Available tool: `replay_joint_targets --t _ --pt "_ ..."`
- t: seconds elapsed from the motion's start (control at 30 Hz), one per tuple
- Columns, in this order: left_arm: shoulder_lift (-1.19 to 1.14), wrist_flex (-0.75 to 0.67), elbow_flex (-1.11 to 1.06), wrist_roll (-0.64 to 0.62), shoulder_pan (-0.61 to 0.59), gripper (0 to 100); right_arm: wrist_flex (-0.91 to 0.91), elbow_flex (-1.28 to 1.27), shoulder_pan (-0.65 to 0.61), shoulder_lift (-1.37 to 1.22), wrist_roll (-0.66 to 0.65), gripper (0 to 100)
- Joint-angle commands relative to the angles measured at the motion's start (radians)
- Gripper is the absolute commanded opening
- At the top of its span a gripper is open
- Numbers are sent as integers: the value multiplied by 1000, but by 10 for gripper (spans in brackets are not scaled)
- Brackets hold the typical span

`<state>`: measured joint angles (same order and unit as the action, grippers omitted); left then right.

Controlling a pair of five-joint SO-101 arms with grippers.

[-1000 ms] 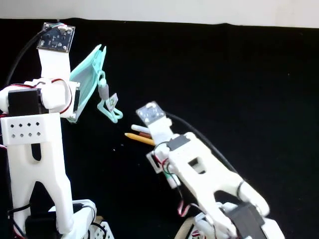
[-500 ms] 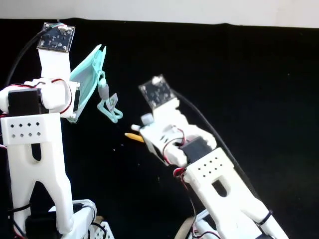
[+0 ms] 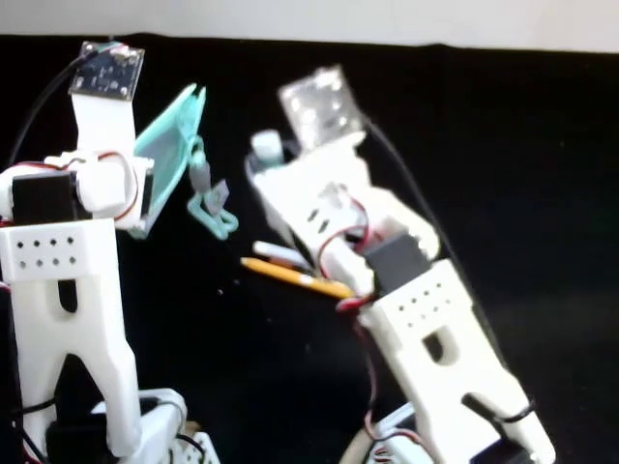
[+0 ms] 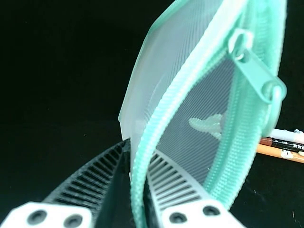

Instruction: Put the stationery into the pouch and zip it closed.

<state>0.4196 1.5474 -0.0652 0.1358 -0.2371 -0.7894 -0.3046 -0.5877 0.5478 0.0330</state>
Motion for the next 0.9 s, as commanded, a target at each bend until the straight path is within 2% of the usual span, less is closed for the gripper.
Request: replay_joint_targets --t 0.0,0.13,0.37,0.53,0.87 --pt "2 -8 13 -6 -8 7 42 130 -7 -24 46 7" --pt "2 -8 2 -6 -8 7 44 183 -41 -67 51 7" --pt "2 -15 -41 -6 -8 7 162 206 -53 -124 51 7" --pt "1 -15 -45 -6 -8 7 166 300 -59 -162 52 7" --pt "1 -29 -45 -6 -8 7 166 481 -166 -274 77 7"
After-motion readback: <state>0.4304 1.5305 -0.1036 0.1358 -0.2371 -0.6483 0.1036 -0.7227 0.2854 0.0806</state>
